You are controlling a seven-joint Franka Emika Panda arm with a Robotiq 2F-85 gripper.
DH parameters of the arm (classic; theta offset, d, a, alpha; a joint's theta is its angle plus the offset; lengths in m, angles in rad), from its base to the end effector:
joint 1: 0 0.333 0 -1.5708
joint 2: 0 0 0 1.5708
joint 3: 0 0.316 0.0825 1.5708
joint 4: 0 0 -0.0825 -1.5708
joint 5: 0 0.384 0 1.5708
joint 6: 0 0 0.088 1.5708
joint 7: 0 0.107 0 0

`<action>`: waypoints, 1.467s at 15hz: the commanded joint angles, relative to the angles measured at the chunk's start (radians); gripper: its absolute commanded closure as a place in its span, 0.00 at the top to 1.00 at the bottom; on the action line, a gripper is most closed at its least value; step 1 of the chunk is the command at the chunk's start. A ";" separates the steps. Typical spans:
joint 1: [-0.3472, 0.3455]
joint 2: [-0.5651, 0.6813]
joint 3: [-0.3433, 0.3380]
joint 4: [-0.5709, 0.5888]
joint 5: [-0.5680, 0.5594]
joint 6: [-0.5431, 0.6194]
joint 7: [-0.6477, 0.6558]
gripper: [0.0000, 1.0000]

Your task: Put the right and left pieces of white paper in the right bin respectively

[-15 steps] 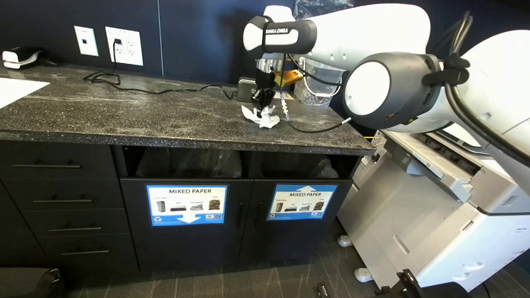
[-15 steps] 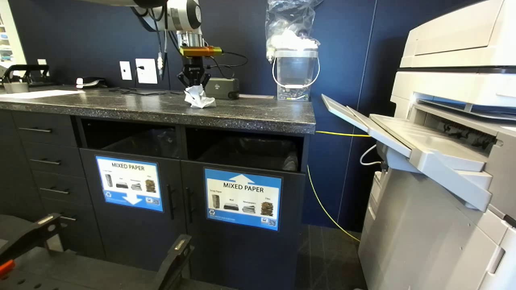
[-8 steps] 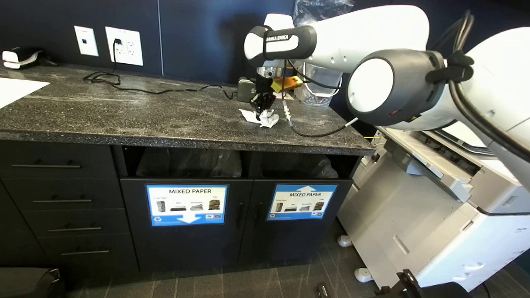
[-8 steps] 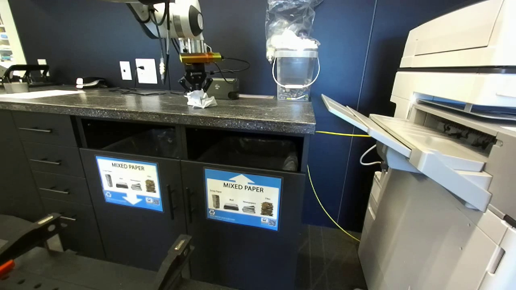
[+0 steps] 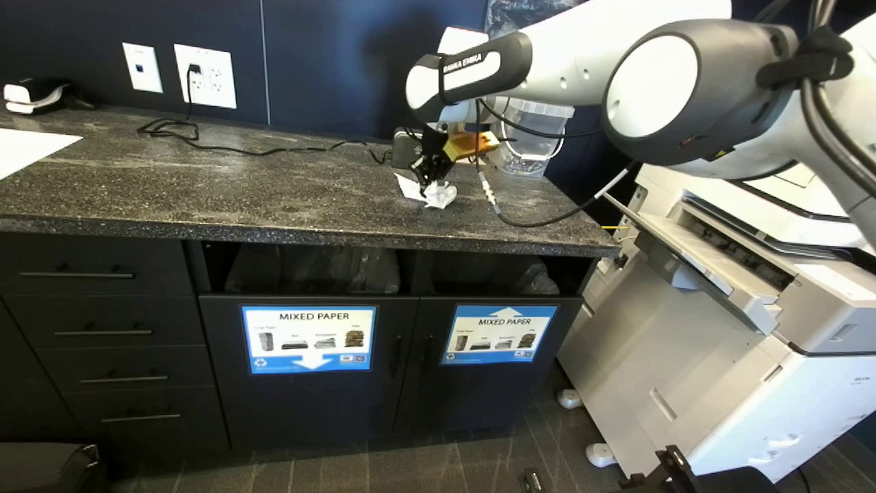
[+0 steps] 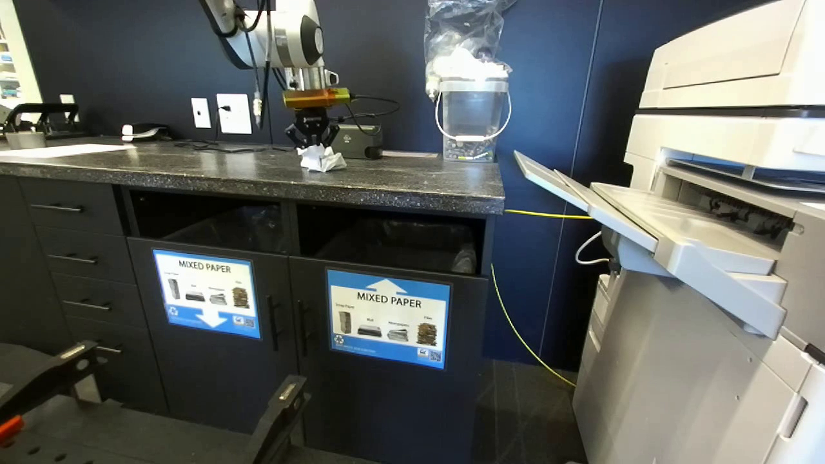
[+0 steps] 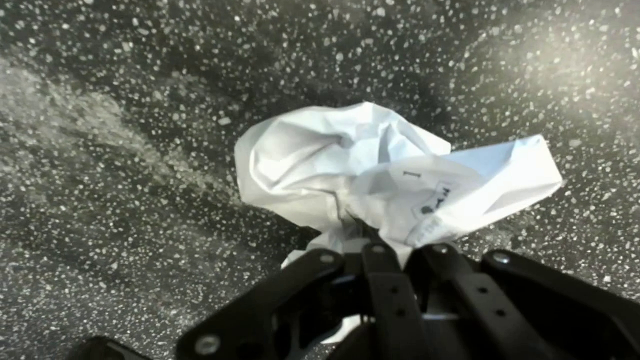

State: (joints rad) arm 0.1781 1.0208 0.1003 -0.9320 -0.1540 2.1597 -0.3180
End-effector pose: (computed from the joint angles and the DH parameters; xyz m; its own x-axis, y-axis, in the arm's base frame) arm 0.7869 0.1834 0.2765 0.7991 0.5738 0.1796 0.5612 -0.8190 0.1198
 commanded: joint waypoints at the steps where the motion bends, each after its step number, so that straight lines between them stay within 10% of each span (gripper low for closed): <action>1: -0.020 -0.103 0.009 -0.241 0.006 0.149 0.025 0.10; 22: -0.073 -0.649 0.000 -1.162 0.018 0.424 0.183 0.10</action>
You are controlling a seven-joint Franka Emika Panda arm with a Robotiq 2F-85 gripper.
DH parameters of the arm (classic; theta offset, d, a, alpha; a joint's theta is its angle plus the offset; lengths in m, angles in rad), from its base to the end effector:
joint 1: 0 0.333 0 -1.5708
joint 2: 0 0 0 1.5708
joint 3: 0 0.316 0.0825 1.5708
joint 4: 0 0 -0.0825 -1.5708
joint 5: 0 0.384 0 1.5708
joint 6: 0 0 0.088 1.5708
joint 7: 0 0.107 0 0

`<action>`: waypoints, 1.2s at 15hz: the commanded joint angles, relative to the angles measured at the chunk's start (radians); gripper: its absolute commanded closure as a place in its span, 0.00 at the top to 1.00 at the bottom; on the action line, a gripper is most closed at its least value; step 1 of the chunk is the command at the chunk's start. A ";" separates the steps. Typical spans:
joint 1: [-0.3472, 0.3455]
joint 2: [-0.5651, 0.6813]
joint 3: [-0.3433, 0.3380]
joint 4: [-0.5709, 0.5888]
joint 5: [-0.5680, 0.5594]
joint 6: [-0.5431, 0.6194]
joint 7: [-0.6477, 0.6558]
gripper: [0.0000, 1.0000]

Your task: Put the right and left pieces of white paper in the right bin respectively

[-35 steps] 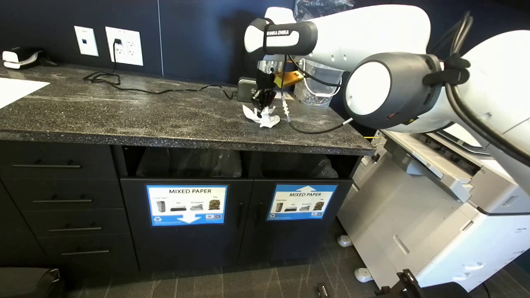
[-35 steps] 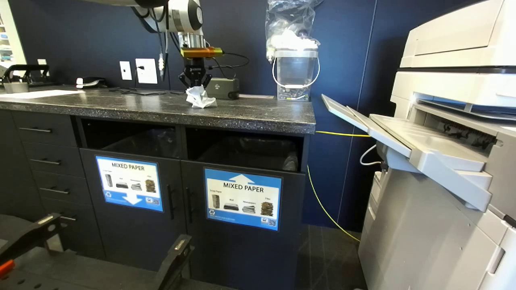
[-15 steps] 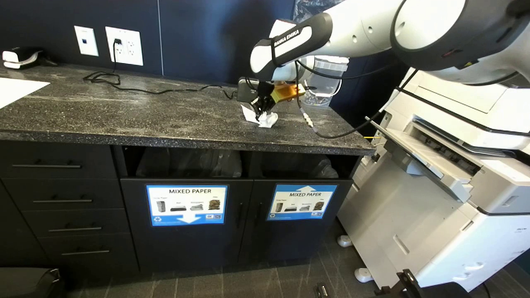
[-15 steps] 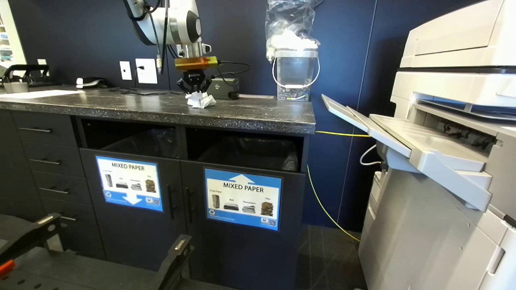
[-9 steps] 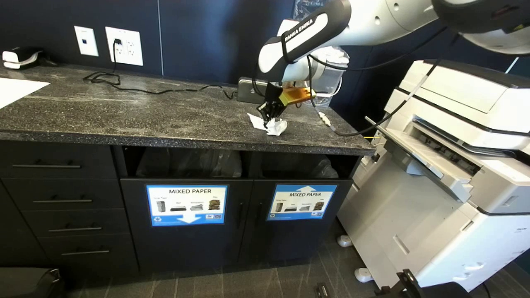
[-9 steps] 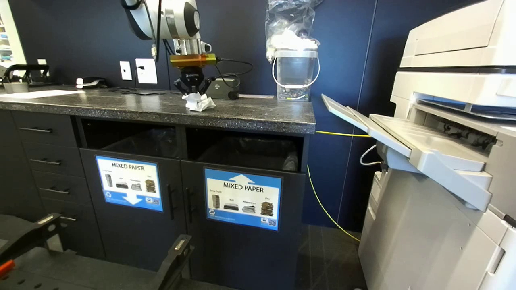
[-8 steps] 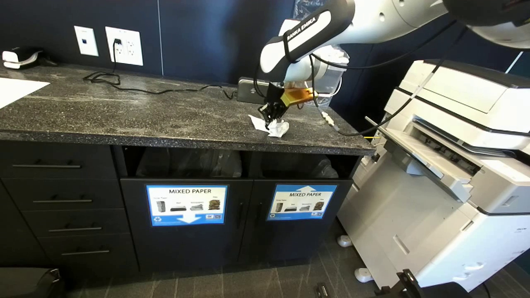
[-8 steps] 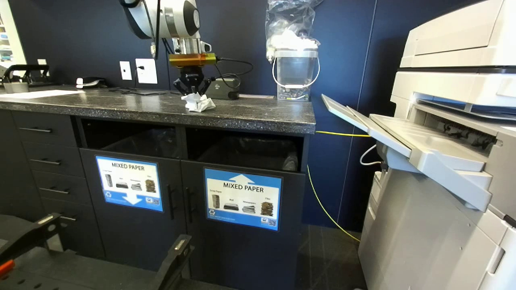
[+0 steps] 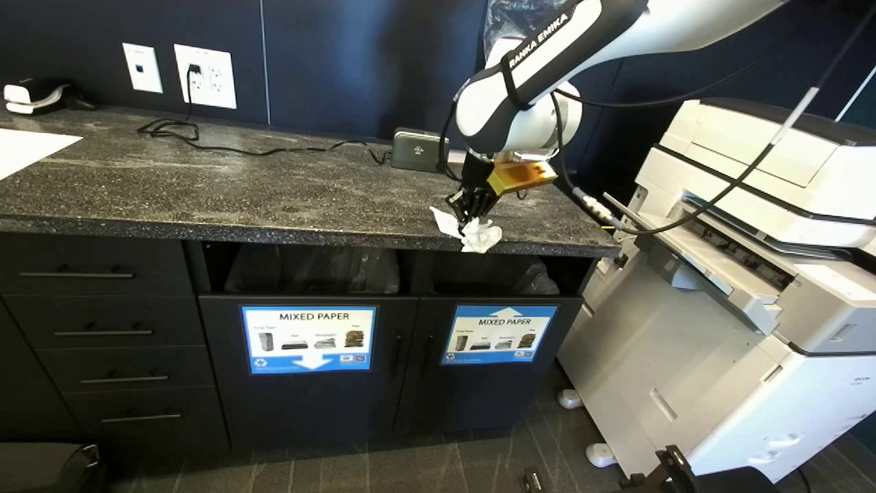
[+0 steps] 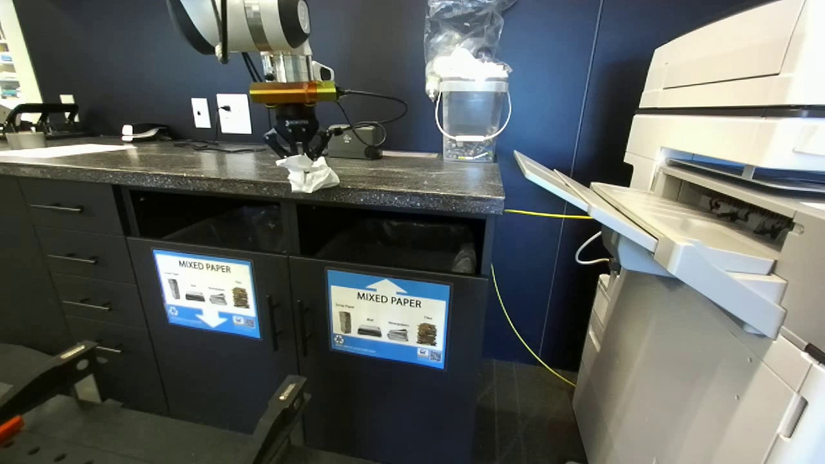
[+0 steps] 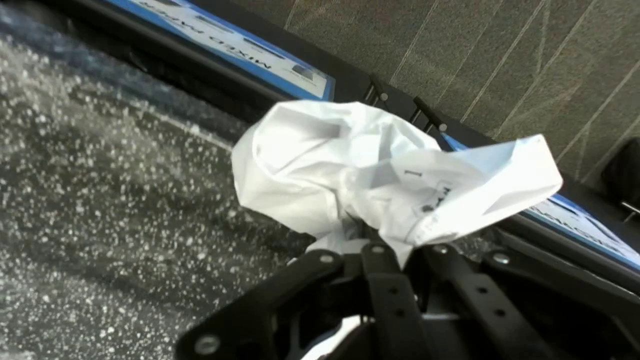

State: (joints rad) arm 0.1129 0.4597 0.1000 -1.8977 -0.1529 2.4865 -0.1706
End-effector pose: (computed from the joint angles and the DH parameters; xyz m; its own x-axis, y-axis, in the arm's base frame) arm 0.6310 0.1331 0.2726 0.8761 0.4678 0.1167 0.4604 -0.8836 0.0849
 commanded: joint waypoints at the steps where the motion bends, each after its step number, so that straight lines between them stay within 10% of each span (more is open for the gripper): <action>1: -0.008 -0.112 0.001 -0.249 0.020 0.124 0.048 0.09; 9: 0.054 -0.192 -0.082 -0.745 -0.064 0.580 0.196 0.09; 15: 0.362 -0.039 -0.483 -0.863 -0.077 1.061 0.154 0.09; 18: 0.264 0.006 -0.389 -0.851 0.040 1.196 -0.008 0.10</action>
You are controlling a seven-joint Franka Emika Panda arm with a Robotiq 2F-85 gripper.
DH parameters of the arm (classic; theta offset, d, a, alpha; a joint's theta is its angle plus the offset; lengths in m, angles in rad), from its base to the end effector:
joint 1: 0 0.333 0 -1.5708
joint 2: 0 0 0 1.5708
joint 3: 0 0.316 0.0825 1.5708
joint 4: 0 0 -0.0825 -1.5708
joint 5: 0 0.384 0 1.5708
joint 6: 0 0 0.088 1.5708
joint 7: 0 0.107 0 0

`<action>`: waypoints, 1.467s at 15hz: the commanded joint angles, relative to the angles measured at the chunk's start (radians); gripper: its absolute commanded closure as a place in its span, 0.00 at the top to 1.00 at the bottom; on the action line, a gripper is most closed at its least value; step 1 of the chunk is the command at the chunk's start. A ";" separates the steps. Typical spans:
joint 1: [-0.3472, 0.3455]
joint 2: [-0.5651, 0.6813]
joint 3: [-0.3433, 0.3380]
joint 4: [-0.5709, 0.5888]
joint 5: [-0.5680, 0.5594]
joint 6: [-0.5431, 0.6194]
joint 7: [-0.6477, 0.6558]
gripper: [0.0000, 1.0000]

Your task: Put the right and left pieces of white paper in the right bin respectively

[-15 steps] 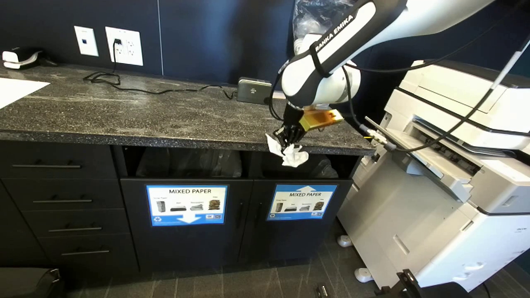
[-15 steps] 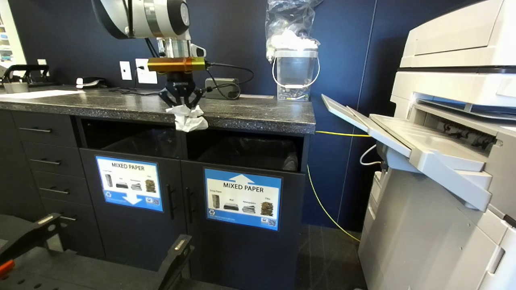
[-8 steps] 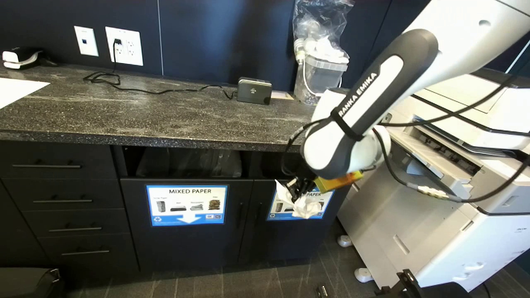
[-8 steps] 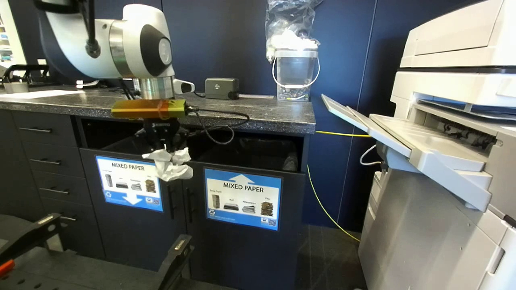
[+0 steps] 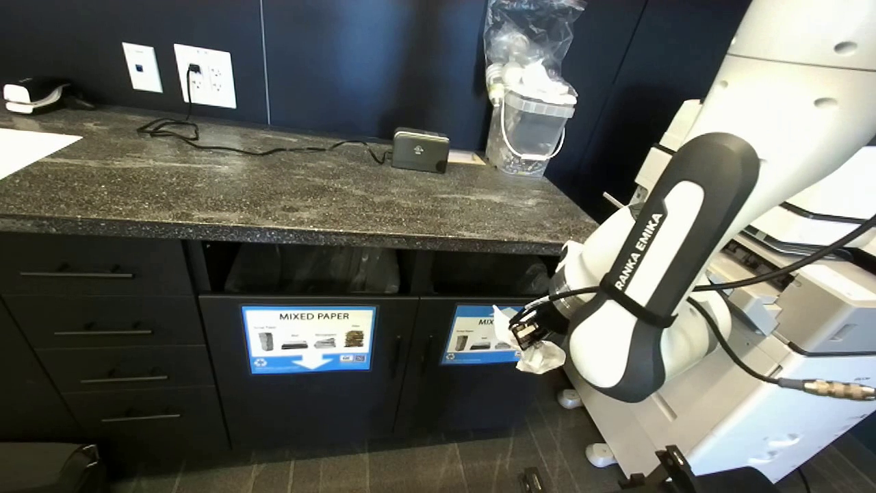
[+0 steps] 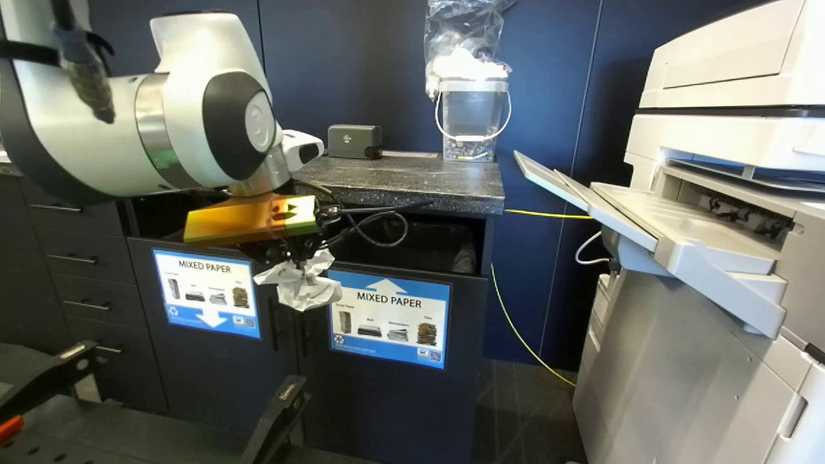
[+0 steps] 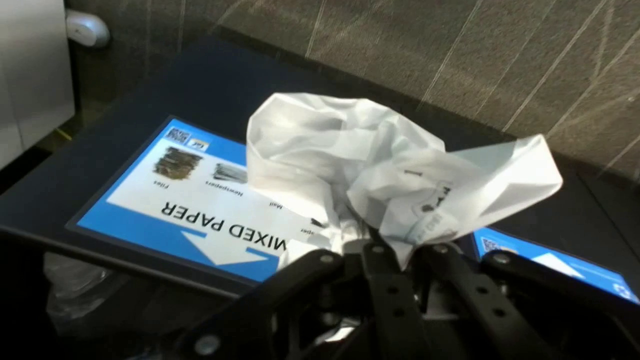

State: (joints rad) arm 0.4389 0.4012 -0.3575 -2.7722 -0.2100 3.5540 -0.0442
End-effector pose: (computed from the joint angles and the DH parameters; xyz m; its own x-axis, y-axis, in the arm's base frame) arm 0.3904 0.0424 0.1459 0.8536 0.3794 0.3569 0.3495 -0.9252 0.1477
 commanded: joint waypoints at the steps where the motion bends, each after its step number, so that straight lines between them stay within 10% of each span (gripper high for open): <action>1: -0.102 0.077 0.106 0.040 0.101 0.149 -0.161 0.09; 22: -0.539 0.739 0.357 0.784 -0.068 0.678 -0.257 0.09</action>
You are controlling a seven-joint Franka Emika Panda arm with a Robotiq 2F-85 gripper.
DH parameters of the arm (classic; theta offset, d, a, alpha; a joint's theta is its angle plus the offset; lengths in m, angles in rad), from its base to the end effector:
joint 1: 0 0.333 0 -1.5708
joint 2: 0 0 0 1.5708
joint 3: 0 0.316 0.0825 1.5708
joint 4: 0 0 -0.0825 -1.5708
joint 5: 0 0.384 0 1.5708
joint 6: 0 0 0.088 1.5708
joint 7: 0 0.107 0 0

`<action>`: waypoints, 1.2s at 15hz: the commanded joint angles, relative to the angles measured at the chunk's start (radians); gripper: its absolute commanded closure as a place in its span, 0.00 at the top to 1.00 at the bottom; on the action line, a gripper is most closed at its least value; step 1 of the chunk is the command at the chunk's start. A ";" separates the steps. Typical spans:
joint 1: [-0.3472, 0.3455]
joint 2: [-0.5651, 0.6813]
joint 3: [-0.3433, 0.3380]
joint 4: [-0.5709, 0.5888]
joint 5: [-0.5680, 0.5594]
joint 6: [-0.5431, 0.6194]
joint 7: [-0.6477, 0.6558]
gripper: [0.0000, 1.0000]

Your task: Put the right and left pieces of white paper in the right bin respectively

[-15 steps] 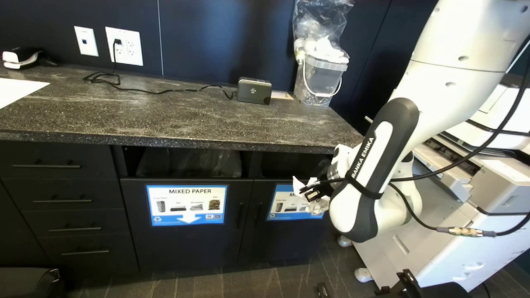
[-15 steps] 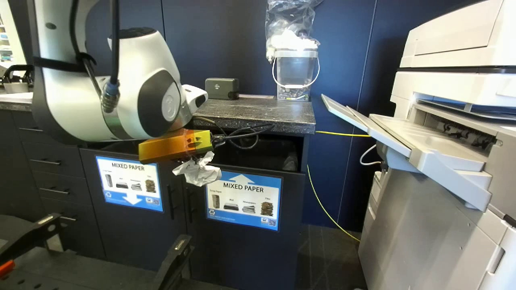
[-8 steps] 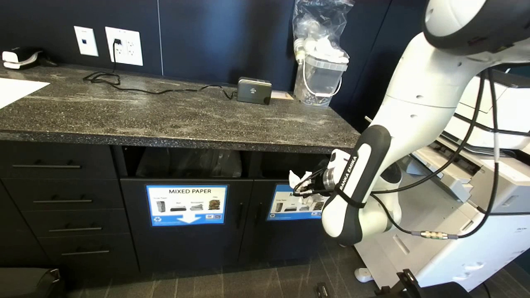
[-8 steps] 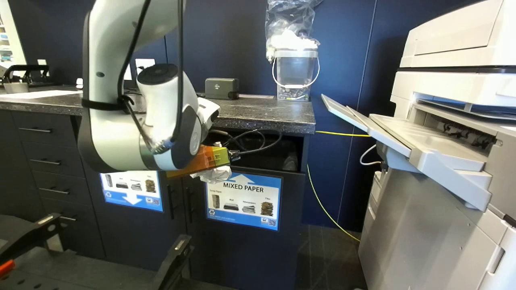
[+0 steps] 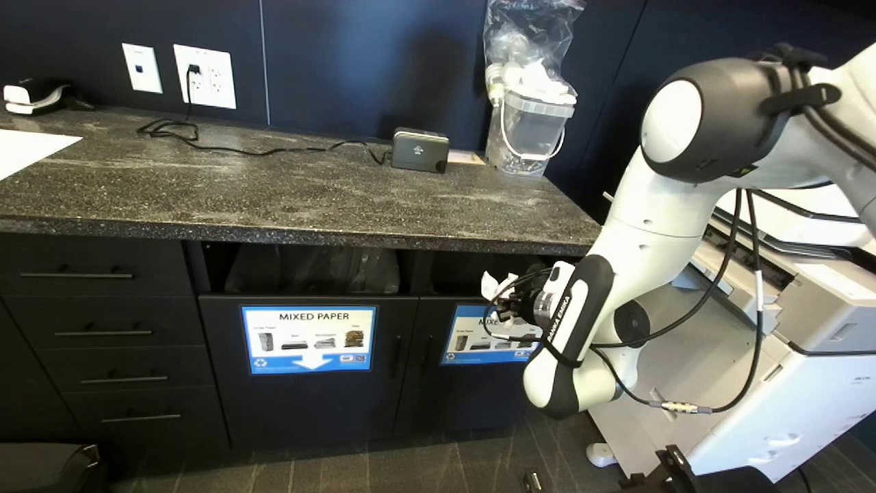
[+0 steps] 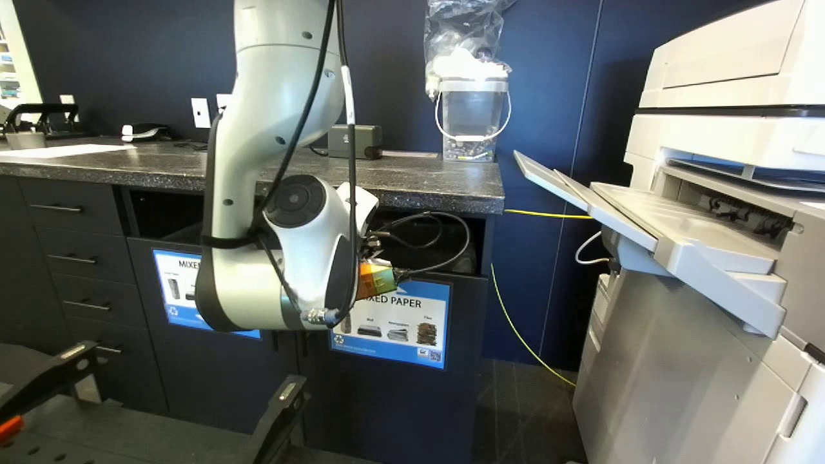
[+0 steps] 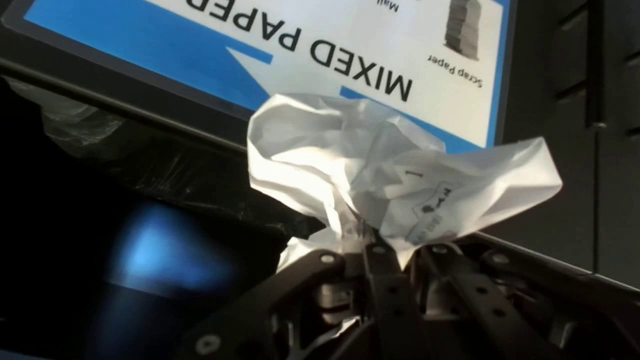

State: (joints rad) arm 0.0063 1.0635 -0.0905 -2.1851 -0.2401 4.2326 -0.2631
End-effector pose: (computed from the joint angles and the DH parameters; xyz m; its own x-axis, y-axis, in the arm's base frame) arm 0.4918 -0.0097 0.0375 0.4746 0.4041 0.7820 0.3346 -0.9045 0.2643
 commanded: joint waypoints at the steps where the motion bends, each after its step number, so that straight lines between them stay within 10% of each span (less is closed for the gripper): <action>1: -0.118 0.101 0.099 0.235 -0.054 -0.008 -0.034 0.09; 3: -0.074 0.160 0.049 0.285 -0.067 0.081 0.039 0.09; 5: -0.204 0.194 0.179 0.407 -0.110 -0.014 -0.042 0.09; 6: -0.112 0.214 0.081 0.385 -0.108 0.076 0.059 0.09; 8: -0.255 0.266 0.233 0.515 -0.172 -0.013 -0.036 0.09; 9: -0.151 0.287 0.120 0.524 -0.161 0.063 0.084 0.09; 11: -0.302 0.334 0.288 0.627 -0.239 -0.012 -0.021 0.09; 13: -0.188 0.360 0.161 0.666 -0.229 0.064 0.124 0.09; 14: -0.323 0.383 0.321 0.698 -0.299 -0.005 0.011 0.09; 17: -0.198 0.412 0.172 0.759 -0.266 0.067 0.170 0.09; 18: -0.304 0.459 0.304 0.816 -0.338 -0.008 0.076 0.09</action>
State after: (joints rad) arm -0.2397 1.4395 0.1318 -1.5011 -0.5008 4.2260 -0.1699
